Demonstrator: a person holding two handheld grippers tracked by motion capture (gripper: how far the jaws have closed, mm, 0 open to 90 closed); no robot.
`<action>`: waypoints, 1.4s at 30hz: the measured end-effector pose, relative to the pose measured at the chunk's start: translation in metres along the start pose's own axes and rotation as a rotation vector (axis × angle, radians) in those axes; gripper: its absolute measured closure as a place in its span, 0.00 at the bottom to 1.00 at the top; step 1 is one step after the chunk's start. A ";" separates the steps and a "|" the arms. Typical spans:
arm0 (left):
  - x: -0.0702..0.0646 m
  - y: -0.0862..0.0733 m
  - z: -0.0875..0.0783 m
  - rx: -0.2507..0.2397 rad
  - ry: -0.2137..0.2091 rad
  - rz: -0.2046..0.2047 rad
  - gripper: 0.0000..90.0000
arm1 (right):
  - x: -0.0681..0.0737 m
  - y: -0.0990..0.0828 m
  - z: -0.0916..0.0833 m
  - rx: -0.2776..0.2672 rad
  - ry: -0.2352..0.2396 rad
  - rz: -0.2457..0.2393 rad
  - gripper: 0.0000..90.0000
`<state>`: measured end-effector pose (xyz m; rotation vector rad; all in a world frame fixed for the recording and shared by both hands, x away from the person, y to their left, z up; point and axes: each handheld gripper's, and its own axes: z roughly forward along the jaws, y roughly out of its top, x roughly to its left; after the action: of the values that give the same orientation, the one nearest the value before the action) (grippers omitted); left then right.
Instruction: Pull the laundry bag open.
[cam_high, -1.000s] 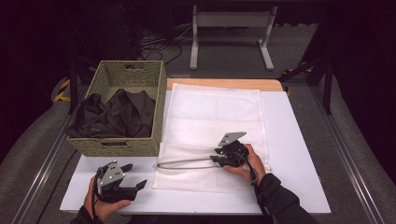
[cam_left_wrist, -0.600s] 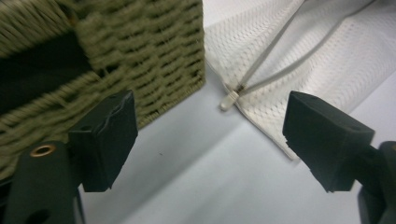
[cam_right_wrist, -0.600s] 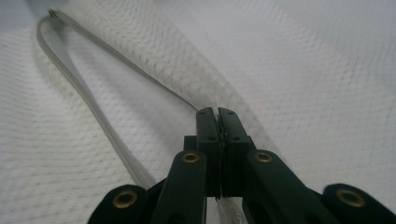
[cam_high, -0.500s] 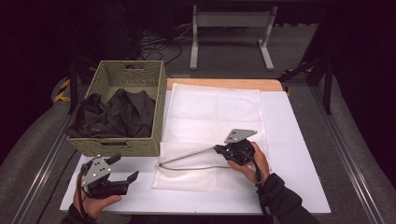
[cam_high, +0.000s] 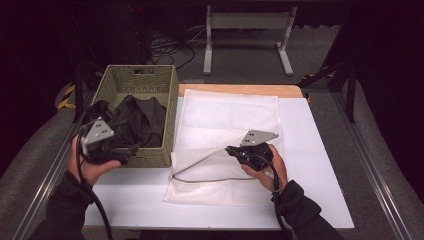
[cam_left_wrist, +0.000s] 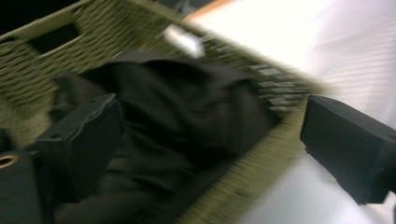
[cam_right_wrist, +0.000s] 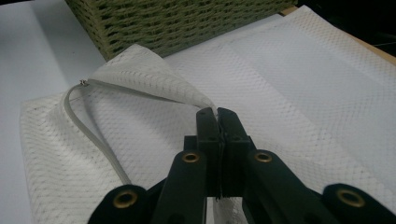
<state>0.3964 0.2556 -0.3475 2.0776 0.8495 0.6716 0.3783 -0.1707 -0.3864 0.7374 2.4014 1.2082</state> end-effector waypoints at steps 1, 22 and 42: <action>0.004 0.003 0.005 0.021 -0.005 0.007 0.06 | 0.000 -0.001 0.001 0.003 0.001 0.000 0.99; 0.051 0.019 0.106 0.462 -0.223 -0.035 0.00 | 0.000 -0.012 0.008 0.018 0.084 0.014 0.98; 0.036 0.017 0.126 0.627 -0.103 0.091 0.55 | 0.002 -0.019 0.011 0.048 0.091 0.016 0.98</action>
<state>0.5125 0.2171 -0.3982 2.6942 0.9985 0.3605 0.3770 -0.1728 -0.4084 0.7321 2.5110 1.2196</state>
